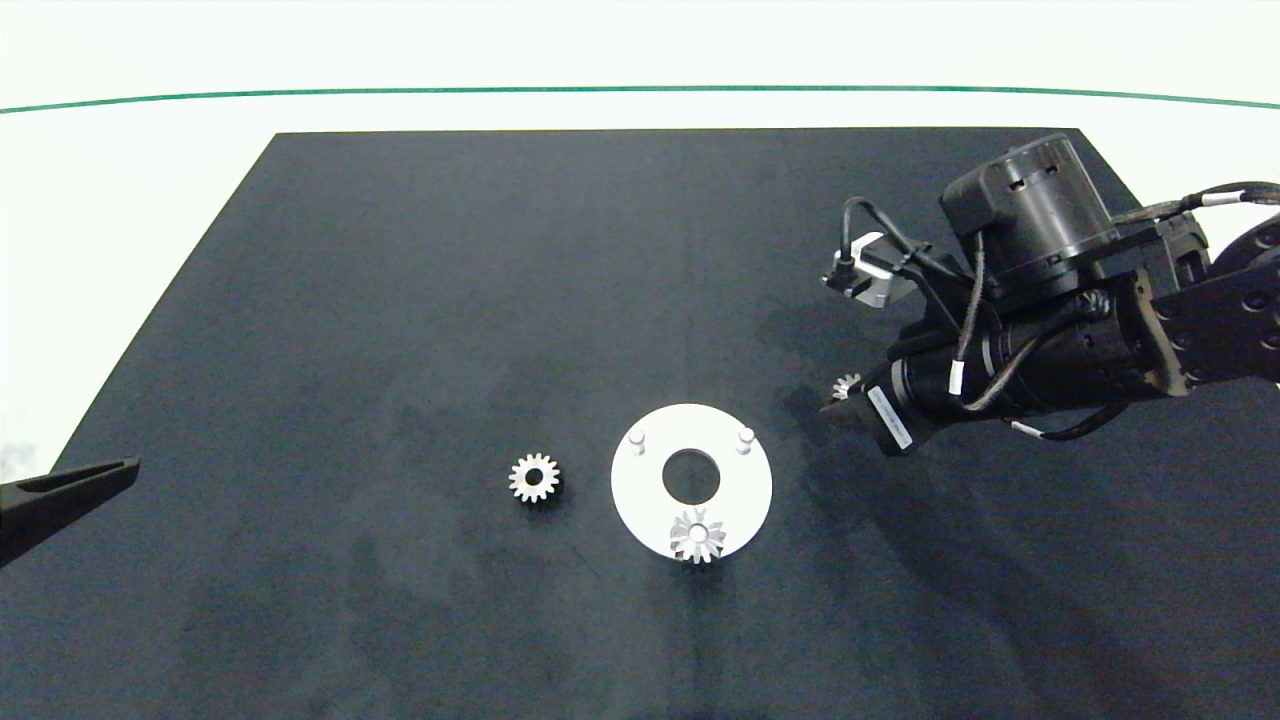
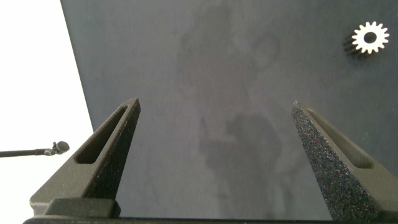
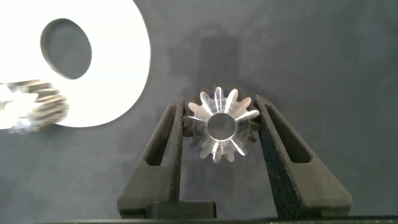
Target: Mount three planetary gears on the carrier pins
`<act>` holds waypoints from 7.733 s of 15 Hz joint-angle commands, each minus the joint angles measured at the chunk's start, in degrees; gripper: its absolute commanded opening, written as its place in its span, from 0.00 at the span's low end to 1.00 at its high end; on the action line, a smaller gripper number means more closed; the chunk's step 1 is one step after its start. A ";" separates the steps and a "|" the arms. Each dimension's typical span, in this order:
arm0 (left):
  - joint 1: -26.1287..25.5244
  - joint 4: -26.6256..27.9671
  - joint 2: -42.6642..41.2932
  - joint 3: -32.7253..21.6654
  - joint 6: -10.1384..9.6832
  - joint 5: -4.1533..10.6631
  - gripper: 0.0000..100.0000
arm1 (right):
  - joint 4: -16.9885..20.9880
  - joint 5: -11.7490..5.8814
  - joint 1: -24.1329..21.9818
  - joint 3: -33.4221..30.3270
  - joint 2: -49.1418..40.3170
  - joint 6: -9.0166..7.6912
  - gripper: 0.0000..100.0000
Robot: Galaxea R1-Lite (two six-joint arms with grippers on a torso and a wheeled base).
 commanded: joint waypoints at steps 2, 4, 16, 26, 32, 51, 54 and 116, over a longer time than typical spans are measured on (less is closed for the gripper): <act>0.17 0.15 -0.06 -0.12 0.12 0.00 1.00 | 1.24 -5.17 8.08 -2.76 2.70 -1.68 0.01; 0.35 0.15 -0.06 -0.21 0.21 0.00 1.00 | 0.98 -7.19 10.19 -2.68 4.46 -1.77 0.01; 0.26 0.15 -0.06 -0.21 0.21 0.00 1.00 | -0.95 -7.54 10.89 -4.96 8.24 -1.60 0.01; 0.35 0.15 0.12 -0.12 0.47 0.00 1.00 | -2.62 -7.54 10.80 -5.49 9.29 -1.51 0.01; 0.35 0.15 0.03 -0.12 0.47 0.00 1.00 | -2.62 -7.54 10.80 -5.22 9.38 -1.42 0.01; 0.35 0.15 0.12 -0.12 0.47 0.00 1.00 | -3.24 -7.19 10.80 -4.78 8.94 -0.98 1.00; 0.35 0.15 0.30 0.06 0.65 0.00 1.00 | -2.62 -7.19 9.84 -0.57 -3.54 -0.63 1.00; -31.47 -24.90 41.96 1.20 -4.62 5.27 0.78 | -4.64 -0.86 -14.33 33.71 -31.49 -2.21 1.00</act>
